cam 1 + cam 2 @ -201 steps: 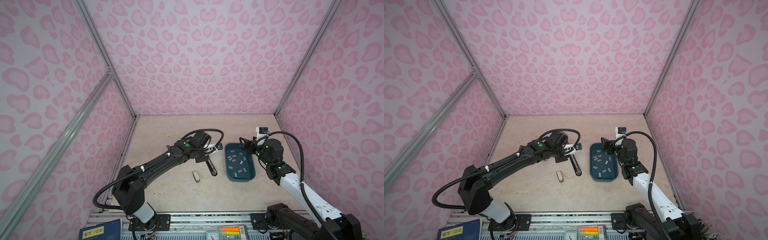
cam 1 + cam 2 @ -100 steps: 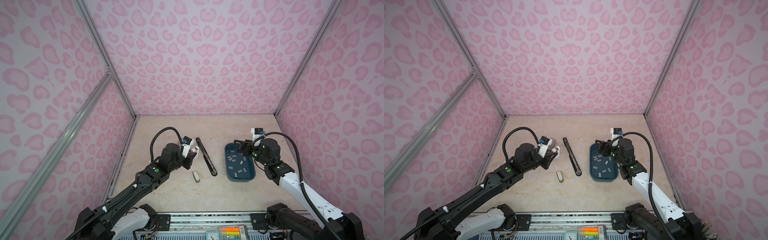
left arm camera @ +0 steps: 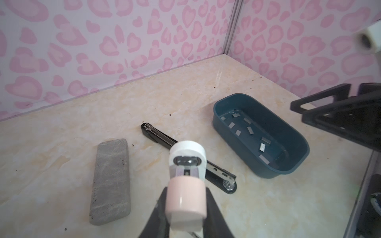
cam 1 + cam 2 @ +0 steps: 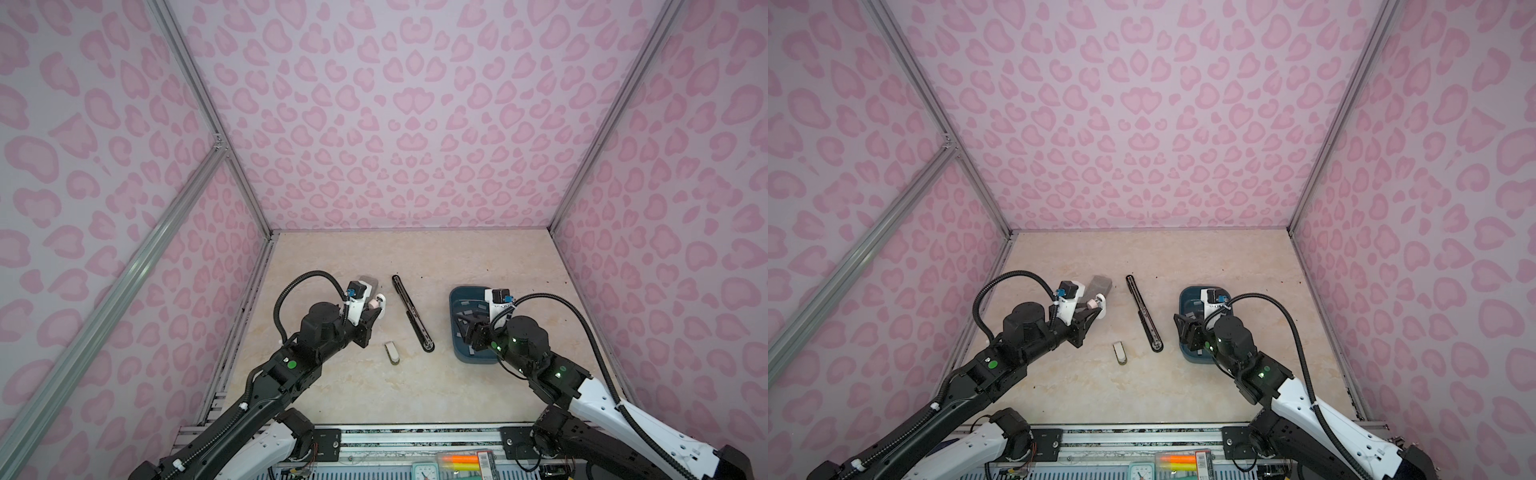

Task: Load the staples into the stapler
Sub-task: 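Bring the held pink pack toward the right gripper while the right gripper approaches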

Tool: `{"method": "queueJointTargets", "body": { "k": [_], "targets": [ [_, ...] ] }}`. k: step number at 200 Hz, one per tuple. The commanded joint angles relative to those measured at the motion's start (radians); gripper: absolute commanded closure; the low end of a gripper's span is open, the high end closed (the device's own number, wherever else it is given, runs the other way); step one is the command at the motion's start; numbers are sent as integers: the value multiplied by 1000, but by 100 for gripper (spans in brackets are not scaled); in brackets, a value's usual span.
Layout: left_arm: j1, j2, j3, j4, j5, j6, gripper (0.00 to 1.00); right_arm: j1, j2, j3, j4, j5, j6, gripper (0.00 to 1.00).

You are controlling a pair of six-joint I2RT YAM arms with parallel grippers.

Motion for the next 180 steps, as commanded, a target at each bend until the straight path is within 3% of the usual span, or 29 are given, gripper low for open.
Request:
{"method": "queueJointTargets", "body": {
  "k": [1,20,55,77,118,180],
  "targets": [
    [0,-15,-15,47,-42,35,97,18,-91,-34,4,41,-14,30],
    [0,-7,12,20,-21,39,97,19,-155,-43,-42,40,-25,31],
    [-2,24,-20,86,121,66,97,34,-277,-75,-32,-43,-3,32],
    [-13,81,-7,85,140,94,97,43,-318,-73,-29,-44,17,33],
    [-69,146,9,81,152,161,97,102,-135,-65,98,-98,47,38],
    [-153,211,44,67,182,252,97,296,37,-23,193,53,14,36]
  ]
}}
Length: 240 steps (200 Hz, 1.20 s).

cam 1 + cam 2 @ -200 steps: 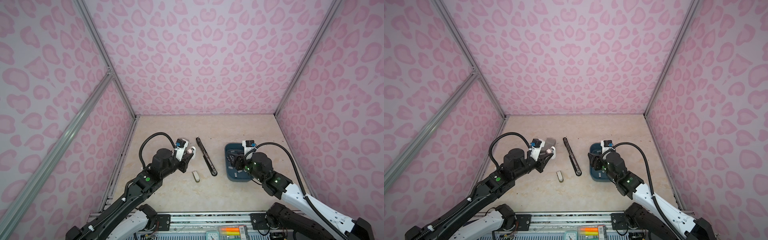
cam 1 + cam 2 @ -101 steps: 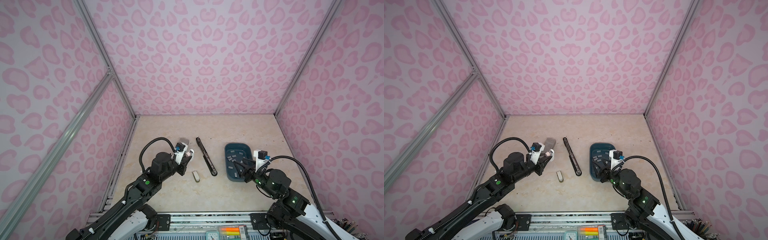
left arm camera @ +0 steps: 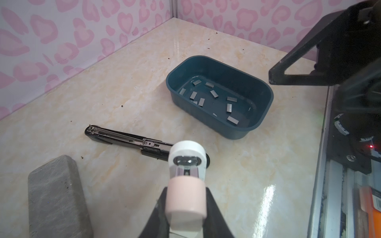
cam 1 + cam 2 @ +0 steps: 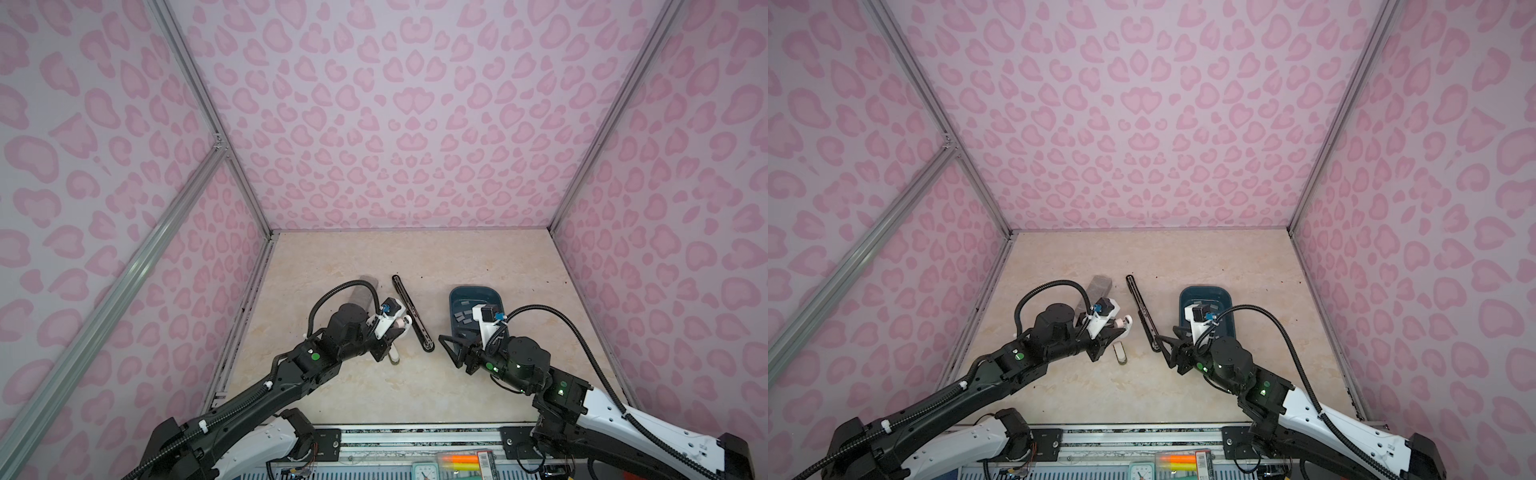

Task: Load the staples into the stapler
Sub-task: 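Bring the held pink pack toward the right gripper while the right gripper approaches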

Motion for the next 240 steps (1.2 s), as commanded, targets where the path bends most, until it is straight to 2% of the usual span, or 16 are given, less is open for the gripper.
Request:
{"method": "queueJointTargets", "body": {
  "k": [1,37,89,112,139,240],
  "targets": [
    [-14,19,19,37,31,54,97,46,59,23,74,72,-21,36],
    [-18,31,23,23,-36,55,97,91,124,17,144,135,-6,37],
    [-38,54,47,-5,28,84,97,133,200,50,159,157,-9,37],
    [-63,54,51,-10,74,115,97,134,248,73,151,169,1,41],
    [-77,61,57,-17,78,130,97,134,288,84,148,206,16,47],
    [-97,78,75,-45,129,159,97,135,303,57,165,306,38,49]
  ]
}}
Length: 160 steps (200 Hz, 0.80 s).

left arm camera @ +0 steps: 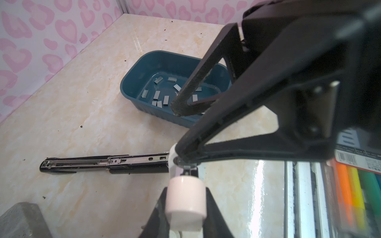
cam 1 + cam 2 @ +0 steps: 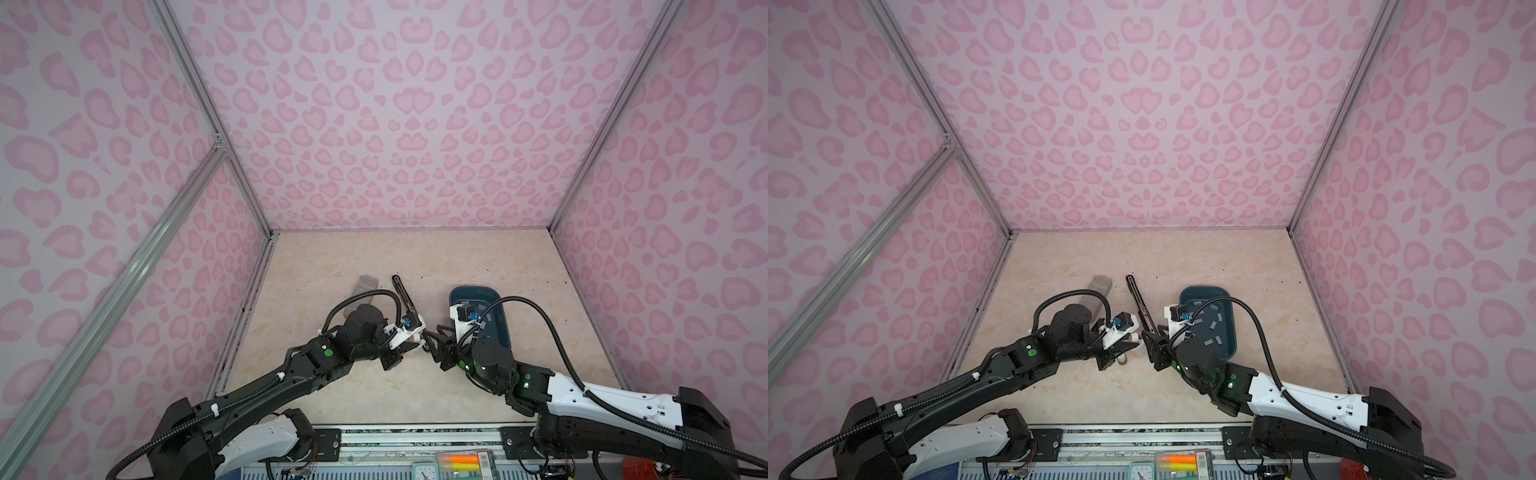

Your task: Load the staples into the stapler

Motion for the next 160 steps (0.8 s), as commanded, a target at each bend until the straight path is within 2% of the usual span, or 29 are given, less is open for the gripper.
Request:
{"method": "queueJointTargets", "body": {
  "k": [1,160],
  "targets": [
    [-3,-4,10,9,44,26,97,2,18,1,24,34,4,49],
    [-6,-95,-37,43,33,34,97,1,186,84,-20,81,1,51]
  ]
}}
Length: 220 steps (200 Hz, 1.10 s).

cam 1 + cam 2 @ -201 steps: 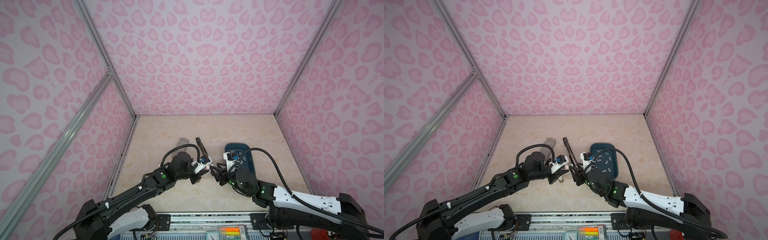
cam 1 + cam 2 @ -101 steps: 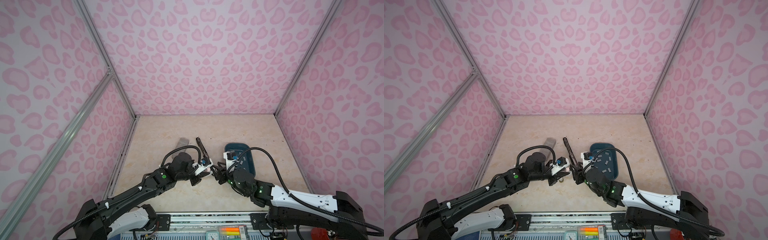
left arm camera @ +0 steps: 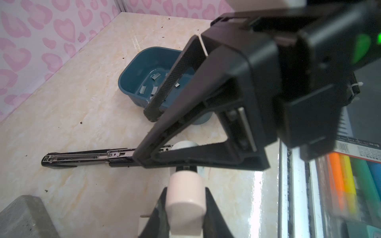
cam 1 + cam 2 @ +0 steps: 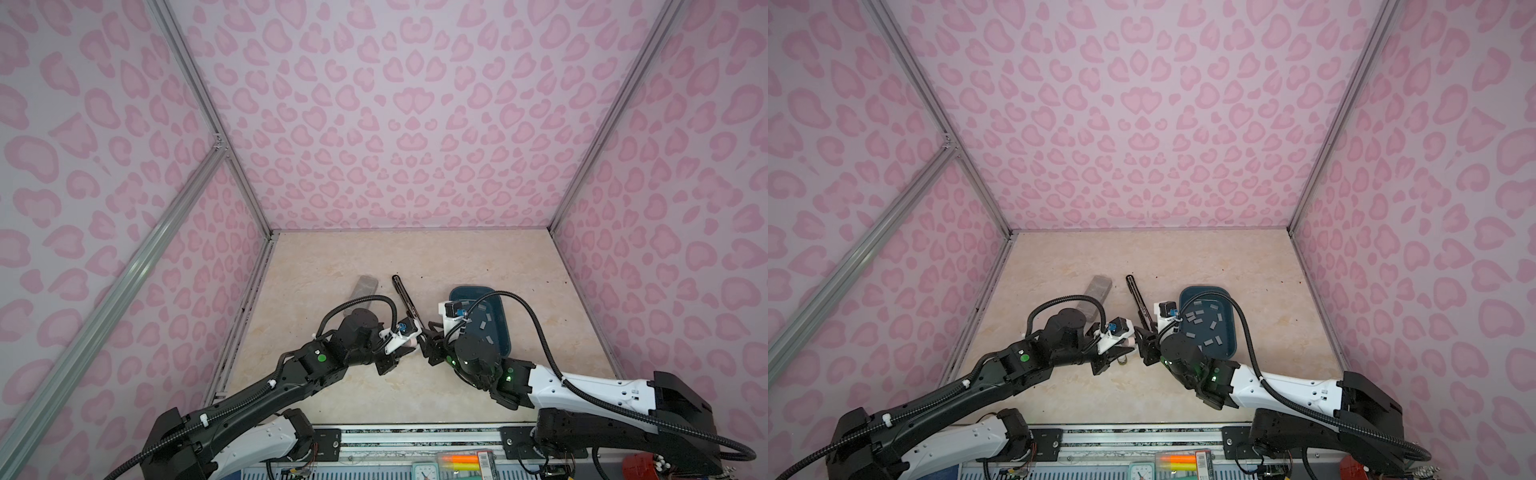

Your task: Load the staples into the stapler

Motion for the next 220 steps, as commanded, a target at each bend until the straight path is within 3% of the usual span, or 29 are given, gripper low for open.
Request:
{"method": "queueJointTargets", "body": {
  "k": [1,179,220],
  "targets": [
    [-2,-22,-5,86,37,15,97,-1,24,8,-67,38,-6,51],
    [-2,-121,-62,138,-35,-4,96,-3,13,-3,-77,45,-63,47],
    [-2,-156,-82,156,-55,-12,96,-3,61,3,-17,-41,-89,46]
  ]
}}
